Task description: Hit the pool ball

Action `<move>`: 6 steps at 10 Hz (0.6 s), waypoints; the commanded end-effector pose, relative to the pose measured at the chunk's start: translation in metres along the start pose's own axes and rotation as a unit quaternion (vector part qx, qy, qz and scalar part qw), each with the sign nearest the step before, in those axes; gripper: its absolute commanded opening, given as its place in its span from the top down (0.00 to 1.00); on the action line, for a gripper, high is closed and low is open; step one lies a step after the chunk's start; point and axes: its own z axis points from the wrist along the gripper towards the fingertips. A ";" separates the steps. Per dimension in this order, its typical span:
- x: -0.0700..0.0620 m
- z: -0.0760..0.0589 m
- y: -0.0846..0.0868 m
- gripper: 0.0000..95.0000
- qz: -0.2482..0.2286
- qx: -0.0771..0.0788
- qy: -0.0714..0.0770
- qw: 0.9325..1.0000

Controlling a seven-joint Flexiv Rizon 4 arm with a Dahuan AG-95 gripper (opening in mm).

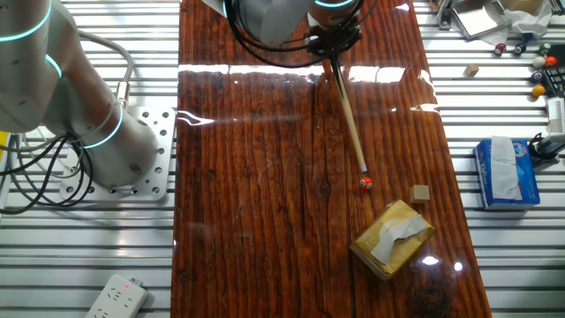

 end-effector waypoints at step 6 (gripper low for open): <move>0.009 -0.004 0.003 1.00 -0.005 -0.002 -0.002 1.000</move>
